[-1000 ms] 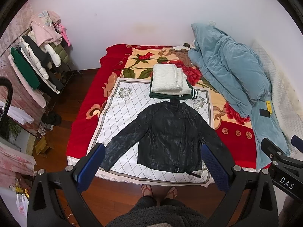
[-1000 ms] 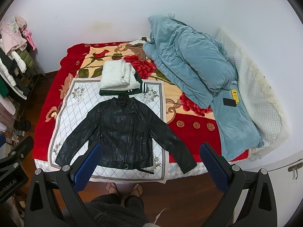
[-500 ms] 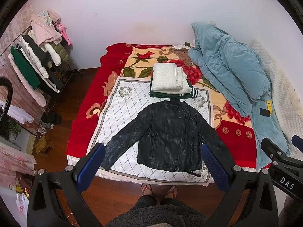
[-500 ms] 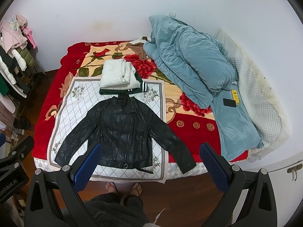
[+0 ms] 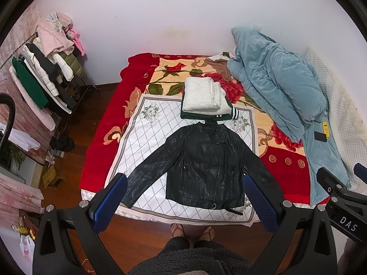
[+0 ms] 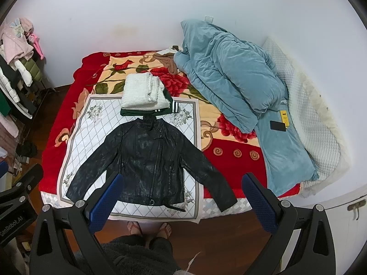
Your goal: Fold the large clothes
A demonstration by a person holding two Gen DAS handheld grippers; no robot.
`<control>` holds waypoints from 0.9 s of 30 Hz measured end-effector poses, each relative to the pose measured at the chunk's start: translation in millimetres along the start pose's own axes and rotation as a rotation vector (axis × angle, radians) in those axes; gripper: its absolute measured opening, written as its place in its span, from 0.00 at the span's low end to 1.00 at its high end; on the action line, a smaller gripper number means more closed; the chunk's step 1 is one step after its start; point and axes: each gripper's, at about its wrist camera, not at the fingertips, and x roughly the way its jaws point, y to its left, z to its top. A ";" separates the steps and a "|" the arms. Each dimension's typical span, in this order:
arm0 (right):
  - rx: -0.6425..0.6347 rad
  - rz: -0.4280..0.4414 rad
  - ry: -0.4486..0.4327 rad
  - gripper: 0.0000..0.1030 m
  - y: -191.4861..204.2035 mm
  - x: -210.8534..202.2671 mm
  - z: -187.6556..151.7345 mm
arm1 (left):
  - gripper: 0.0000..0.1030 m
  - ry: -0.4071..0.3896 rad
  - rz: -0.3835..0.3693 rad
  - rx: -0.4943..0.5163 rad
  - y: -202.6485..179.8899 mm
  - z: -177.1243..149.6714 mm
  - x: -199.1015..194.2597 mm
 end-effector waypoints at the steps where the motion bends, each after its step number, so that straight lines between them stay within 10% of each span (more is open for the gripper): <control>1: 0.001 0.000 0.001 1.00 -0.1 0.0 0.0 | 1.00 0.001 0.001 0.000 -1.0 1.1 -0.5; 17: 0.059 0.002 -0.013 1.00 -0.2 25.1 -4.4 | 1.00 -0.073 0.075 0.023 -2.0 5.3 36.8; 27: 0.445 -0.071 0.196 1.00 -85.1 237.1 -64.6 | 1.00 -0.020 0.159 0.119 -25.4 5.6 204.6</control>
